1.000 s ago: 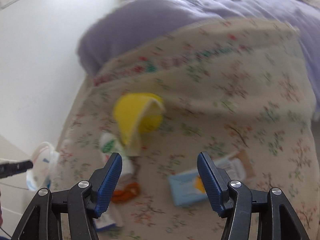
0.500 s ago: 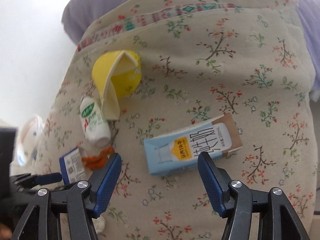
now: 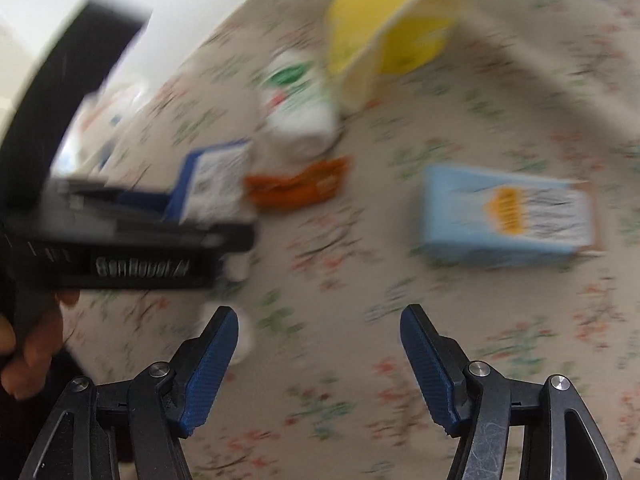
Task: Collect trash
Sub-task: 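Grasp the blue carton with the left tool while the right tool grasps a small white tissue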
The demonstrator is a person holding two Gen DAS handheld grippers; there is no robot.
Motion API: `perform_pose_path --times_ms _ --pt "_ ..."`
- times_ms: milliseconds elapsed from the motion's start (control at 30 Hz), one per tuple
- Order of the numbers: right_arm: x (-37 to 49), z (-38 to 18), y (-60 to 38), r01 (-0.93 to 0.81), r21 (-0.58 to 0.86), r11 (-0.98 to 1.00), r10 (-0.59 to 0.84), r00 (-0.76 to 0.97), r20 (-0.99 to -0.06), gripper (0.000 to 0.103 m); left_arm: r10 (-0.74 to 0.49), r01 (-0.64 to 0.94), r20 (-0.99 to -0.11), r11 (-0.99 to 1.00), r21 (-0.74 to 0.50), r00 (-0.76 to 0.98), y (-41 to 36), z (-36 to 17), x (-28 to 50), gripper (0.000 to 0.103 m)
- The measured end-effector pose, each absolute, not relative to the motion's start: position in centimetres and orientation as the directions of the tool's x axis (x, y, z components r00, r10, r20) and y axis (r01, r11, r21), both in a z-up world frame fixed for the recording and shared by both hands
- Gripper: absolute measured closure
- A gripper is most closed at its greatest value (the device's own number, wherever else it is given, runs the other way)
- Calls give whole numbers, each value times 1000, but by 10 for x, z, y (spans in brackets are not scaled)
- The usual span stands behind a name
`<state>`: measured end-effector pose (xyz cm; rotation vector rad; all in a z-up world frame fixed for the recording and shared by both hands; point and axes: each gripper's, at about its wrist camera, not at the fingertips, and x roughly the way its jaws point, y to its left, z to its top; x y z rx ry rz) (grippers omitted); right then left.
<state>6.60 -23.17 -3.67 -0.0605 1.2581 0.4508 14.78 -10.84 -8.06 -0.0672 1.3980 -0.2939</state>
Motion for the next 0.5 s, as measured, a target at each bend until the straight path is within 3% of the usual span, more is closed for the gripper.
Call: perform_pose_path --times_ms 333,400,433,500 --pt "56 -63 -184 -444 216 870 306 143 -941 31 -271 106 -944 961 -255 190 -46 -51 153 31" --pt "57 -71 -178 -448 189 874 278 141 -950 51 -280 93 -939 959 -266 199 -36 -47 151 31" --pt "58 -73 -175 -450 189 872 277 137 -951 84 -282 86 -937 959 -270 205 -34 -46 151 31" --pt "60 -66 -176 -449 188 874 291 172 -941 85 -290 71 -933 957 -282 212 -30 -45 152 31"
